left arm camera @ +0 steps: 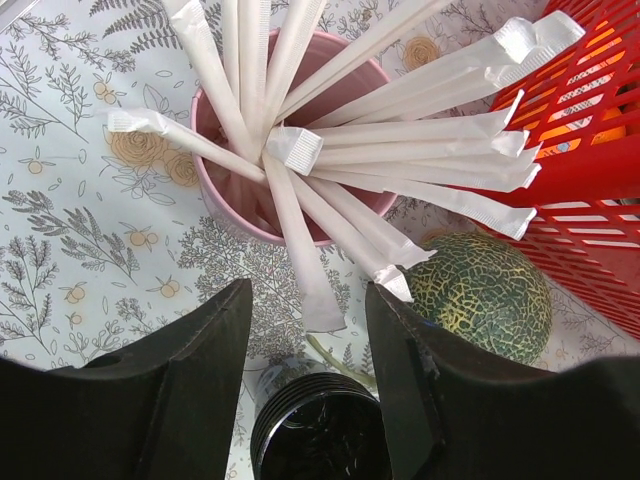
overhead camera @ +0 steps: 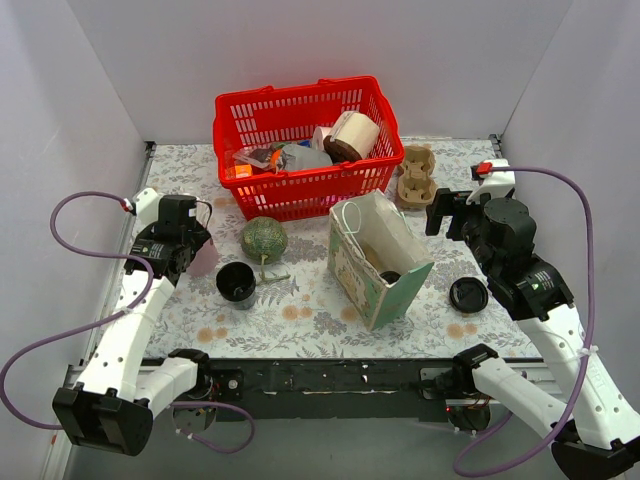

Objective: Pack the takeout coffee

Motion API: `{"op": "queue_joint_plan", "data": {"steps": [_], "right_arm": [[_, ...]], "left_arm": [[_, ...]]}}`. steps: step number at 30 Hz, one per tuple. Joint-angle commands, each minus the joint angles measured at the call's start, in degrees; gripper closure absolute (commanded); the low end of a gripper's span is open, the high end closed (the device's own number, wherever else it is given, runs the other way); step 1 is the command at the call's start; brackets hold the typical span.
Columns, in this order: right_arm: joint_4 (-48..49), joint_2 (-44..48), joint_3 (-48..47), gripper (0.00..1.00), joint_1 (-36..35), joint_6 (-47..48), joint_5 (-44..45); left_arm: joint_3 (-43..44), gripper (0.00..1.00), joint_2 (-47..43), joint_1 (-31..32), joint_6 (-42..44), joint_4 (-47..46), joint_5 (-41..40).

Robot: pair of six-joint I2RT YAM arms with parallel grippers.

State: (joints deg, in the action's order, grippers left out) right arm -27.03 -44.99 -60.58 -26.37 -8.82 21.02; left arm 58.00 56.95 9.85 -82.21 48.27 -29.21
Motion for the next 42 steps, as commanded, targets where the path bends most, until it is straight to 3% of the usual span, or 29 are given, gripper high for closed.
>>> {"op": "queue_joint_plan", "data": {"steps": [1,5,11,16,29,35,37,42], "right_arm": [[0.9,0.4,-0.3,0.04,0.0,-0.2,1.6],[0.9,0.4,-0.3,0.04,0.0,-0.2,1.7],[0.7,0.9,-0.1,0.04,0.0,-0.2,2.6],[0.8,1.0,0.1,0.04,0.1,-0.2,2.8],[1.3,1.0,0.2,0.04,0.0,-0.1,3.0],[3.1,1.8,1.3,0.04,0.0,0.4,1.4],[3.4,1.8,1.5,0.04,-0.1,1.0,1.3],[4.4,2.3,2.7,0.04,0.0,1.6,0.1]], "left_arm": [[-0.1,0.53,-0.6,-0.7,1.4,-0.9,-0.1],[-0.2,0.57,-0.2,-0.9,2.0,-1.5,0.9],[-0.4,0.72,0.1,-1.0,2.8,-2.7,3.3],[1.1,1.00,-0.5,-1.0,2.9,-1.3,2.6],[16.6,1.00,0.7,-1.0,3.6,6.8,-1.3],[22.9,1.00,2.0,-1.0,7.9,8.2,-3.9],[25.7,1.00,2.4,-1.0,9.6,7.5,-2.4],[29.5,0.99,1.3,-1.0,14.1,4.7,11.3]]}}
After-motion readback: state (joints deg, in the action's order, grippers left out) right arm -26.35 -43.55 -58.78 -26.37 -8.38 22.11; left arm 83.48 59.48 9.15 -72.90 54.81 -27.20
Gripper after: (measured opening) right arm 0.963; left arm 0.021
